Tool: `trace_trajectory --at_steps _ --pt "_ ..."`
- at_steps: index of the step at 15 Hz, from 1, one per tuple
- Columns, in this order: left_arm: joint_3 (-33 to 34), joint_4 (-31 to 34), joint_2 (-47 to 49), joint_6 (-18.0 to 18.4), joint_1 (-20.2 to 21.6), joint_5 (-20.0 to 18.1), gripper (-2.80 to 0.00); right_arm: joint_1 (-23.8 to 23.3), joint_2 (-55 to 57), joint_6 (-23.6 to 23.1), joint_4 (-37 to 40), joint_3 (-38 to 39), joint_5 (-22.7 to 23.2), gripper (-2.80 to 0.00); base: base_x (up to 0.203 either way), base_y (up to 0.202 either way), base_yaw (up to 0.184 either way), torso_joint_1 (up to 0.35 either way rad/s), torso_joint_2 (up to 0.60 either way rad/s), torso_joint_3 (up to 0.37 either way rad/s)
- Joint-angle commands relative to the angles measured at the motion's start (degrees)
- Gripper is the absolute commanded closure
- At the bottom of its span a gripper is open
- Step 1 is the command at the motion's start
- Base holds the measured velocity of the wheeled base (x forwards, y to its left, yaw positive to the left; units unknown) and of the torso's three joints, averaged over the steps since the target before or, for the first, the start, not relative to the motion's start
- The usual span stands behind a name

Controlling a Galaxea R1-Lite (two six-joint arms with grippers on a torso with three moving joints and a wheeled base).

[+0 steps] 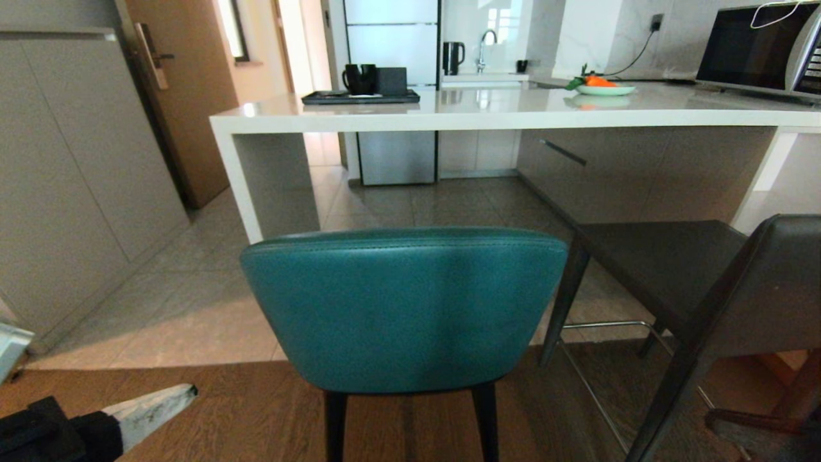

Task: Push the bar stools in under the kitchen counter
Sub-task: Push the blue chair back under the dining table

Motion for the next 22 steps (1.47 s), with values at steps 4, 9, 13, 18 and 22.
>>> trace_trajectory --at_steps 4,9,13,18,22 --pt "3.4 -10.4 25.5 0.1 -1.6 -0.3 0.00 15.2 17.5 6.7 -2.8 -2.6 -10.2 0.00 0.000 0.000 0.000 0.000 0.00 0.000" --pt "10.6 -42.6 49.5 0.2 -1.6 0.4 0.00 24.1 25.5 11.0 -13.0 -1.4 -17.3 0.00 0.000 0.000 0.000 0.000 0.00 0.000" --pt "15.6 -60.2 57.7 0.2 -3.3 0.7 0.00 26.5 30.4 11.0 -13.0 -1.0 -17.6 0.00 0.000 0.000 0.000 0.000 0.00 0.000" --pt "13.2 -60.2 57.8 0.1 -3.4 2.6 0.00 27.2 42.2 11.1 -23.0 -1.8 -24.7 0.00 0.000 0.000 0.000 0.000 0.00 0.000" --pt "10.5 -60.2 58.0 0.1 -2.9 2.7 0.00 27.2 47.8 12.5 -30.4 -4.4 -31.7 0.00 0.000 0.000 0.000 0.000 0.00 0.000"
